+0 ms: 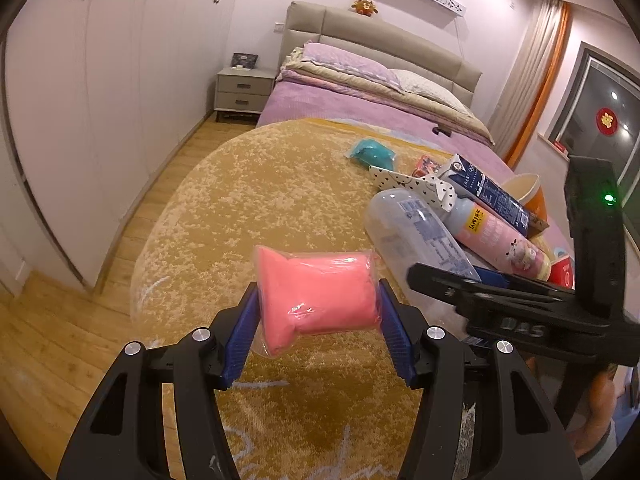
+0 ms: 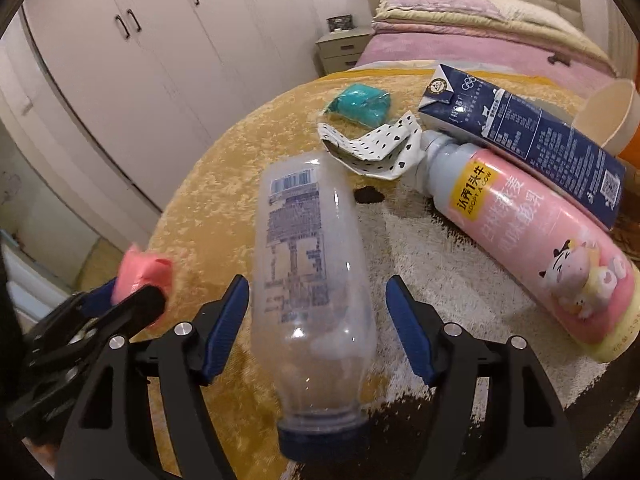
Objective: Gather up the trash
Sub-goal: 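Grasp the pink sponge with the left tool while the right tool grasps the clear bottle, then carry the pink sponge and clear bottle over the blue basket and release them, then grasp the pink yogurt bottle with the left tool while the right tool grasps the red-white paper cup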
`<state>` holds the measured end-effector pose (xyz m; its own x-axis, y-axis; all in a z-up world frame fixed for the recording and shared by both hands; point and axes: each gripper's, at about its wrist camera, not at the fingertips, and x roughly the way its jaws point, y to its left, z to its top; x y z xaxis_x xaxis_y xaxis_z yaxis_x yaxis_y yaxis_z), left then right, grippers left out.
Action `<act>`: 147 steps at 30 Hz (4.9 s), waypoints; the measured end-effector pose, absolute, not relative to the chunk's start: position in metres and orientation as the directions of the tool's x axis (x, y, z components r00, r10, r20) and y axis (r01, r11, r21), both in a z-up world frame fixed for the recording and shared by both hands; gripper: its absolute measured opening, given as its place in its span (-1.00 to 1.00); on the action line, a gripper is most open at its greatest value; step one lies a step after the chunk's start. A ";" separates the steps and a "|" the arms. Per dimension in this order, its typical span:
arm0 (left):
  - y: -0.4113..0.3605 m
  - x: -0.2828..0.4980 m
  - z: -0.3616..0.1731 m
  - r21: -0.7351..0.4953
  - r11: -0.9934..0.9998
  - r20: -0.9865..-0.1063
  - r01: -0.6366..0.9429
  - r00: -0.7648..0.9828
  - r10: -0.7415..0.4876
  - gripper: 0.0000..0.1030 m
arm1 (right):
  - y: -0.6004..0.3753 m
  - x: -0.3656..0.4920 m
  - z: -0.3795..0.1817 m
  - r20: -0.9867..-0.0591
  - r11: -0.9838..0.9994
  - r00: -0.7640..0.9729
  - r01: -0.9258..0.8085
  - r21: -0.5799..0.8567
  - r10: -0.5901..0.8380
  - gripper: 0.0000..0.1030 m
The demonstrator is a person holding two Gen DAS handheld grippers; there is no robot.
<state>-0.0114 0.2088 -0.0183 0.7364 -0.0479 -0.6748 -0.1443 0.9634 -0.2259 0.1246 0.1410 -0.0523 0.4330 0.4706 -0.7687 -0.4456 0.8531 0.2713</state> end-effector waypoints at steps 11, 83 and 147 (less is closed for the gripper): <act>0.204 -0.017 -0.009 -0.226 0.965 -0.660 -0.136 0.750 -0.048 0.08 | 0.149 0.100 -0.049 -0.760 0.849 0.451 -0.469 0.245 0.468 0.06; -0.183 0.086 0.028 -0.160 0.821 -0.603 0.547 0.604 -0.520 0.64 | -0.305 0.072 -0.020 -0.678 0.870 0.735 0.320 0.375 0.022 0.20; 0.071 0.048 -0.005 -0.205 0.979 -0.786 -0.026 0.600 -0.148 0.28 | -0.095 0.092 -0.017 -0.642 0.937 0.684 -0.214 0.277 0.346 -0.08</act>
<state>0.0483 0.0714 -0.0054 0.5996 -0.1482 -0.7865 -0.0265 0.9785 -0.2045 0.0917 -0.0955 -0.0168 0.6844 0.3463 -0.6416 -0.2142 0.9367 0.2771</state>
